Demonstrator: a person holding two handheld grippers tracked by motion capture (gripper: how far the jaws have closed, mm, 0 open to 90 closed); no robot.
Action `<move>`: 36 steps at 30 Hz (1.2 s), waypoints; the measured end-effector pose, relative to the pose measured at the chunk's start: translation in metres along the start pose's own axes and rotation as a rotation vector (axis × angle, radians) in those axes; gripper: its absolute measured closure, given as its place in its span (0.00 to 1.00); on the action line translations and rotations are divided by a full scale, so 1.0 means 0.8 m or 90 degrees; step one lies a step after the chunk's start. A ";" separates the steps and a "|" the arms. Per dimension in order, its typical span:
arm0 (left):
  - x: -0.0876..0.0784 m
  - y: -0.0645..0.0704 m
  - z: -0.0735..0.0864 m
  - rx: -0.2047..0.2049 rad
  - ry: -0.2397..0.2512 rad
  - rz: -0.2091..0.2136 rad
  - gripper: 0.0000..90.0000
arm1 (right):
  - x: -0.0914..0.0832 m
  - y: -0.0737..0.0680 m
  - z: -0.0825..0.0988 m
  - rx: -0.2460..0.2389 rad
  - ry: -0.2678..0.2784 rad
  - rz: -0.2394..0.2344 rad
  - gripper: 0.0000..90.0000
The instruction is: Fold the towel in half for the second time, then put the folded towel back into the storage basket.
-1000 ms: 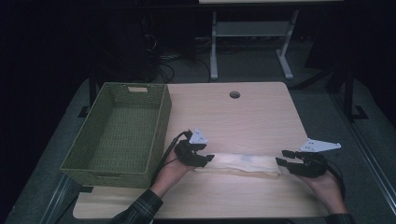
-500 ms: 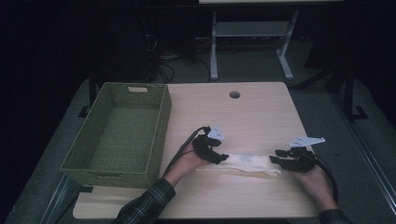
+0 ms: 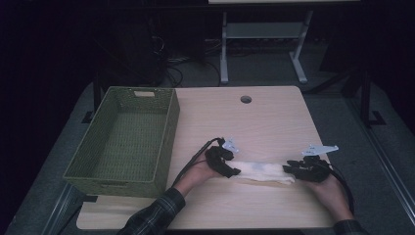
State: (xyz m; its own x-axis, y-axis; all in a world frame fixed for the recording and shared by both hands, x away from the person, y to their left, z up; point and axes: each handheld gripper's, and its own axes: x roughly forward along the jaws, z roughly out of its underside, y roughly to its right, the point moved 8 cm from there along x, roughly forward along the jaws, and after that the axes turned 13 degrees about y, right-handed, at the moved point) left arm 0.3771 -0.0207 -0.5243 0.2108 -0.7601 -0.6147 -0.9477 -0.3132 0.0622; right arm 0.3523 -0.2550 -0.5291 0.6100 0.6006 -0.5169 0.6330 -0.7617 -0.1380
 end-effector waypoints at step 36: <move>-0.042 0.014 -0.032 -0.010 0.050 0.020 0.94 | -0.013 -0.006 -0.032 -0.028 0.053 0.004 0.95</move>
State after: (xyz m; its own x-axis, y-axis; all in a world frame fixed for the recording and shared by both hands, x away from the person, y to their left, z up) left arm 0.3654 -0.0135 -0.4831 0.1995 -0.8115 -0.5492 -0.9504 -0.2966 0.0931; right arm 0.3551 -0.2512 -0.5011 0.6503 0.6152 -0.4457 0.6481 -0.7553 -0.0969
